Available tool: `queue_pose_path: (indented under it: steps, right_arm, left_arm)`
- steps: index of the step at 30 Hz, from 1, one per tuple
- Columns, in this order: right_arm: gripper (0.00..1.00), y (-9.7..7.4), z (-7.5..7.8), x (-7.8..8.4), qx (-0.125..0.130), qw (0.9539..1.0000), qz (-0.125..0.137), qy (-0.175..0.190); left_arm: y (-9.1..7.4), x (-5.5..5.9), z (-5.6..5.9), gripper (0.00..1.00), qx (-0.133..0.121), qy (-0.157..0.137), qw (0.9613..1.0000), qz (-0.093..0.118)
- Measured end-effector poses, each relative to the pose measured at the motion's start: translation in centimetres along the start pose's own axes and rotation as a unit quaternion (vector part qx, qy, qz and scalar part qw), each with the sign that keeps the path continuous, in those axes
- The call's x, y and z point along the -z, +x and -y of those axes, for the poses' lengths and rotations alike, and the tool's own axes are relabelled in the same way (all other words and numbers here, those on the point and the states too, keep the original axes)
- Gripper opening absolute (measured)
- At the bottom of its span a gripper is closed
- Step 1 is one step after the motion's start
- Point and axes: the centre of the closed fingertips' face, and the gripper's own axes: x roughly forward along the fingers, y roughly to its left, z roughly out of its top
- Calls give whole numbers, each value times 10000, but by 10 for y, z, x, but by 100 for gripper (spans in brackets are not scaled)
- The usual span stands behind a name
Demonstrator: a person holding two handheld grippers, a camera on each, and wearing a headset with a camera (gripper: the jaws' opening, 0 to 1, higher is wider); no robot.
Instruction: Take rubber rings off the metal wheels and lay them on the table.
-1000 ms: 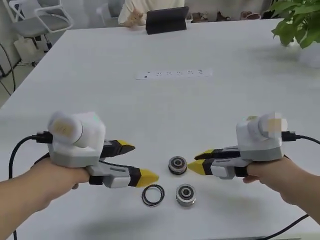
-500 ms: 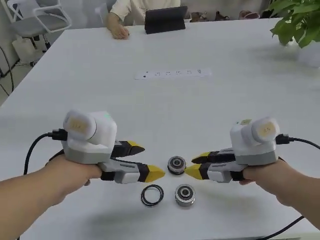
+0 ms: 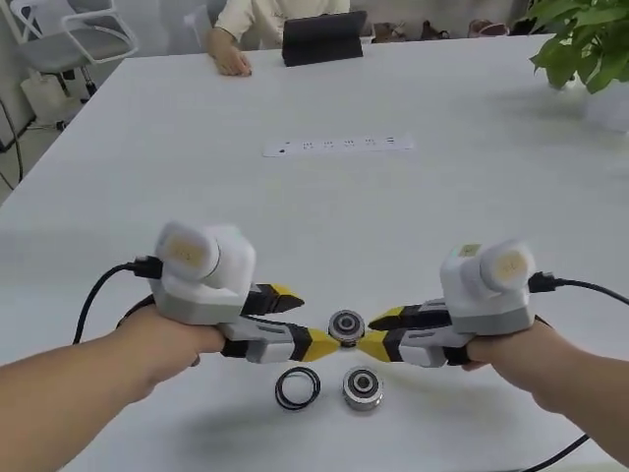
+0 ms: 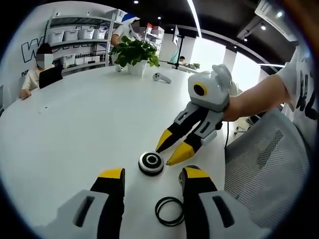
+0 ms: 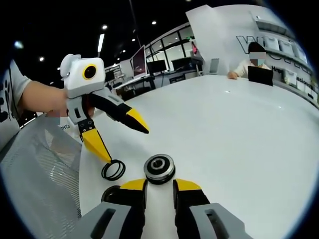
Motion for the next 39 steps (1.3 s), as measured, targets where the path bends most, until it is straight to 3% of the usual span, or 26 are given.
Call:
queue_pose_path:
  steps: [21, 35, 39]
  right_arm:
    - [13, 4, 1, 2, 35, 10000, 73, -55]
    - [11, 4, 1, 2, 28, 9999, 127, -13]
    - [11, 4, 1, 2, 36, 9999, 138, -14]
  left_arm:
    - [27, 0, 9, 28, 179, 144, 9996, -187]
    - [35, 0, 2, 18, 54, 210, 9994, -251]
    - [37, 0, 5, 16, 45, 489, 9983, -305]
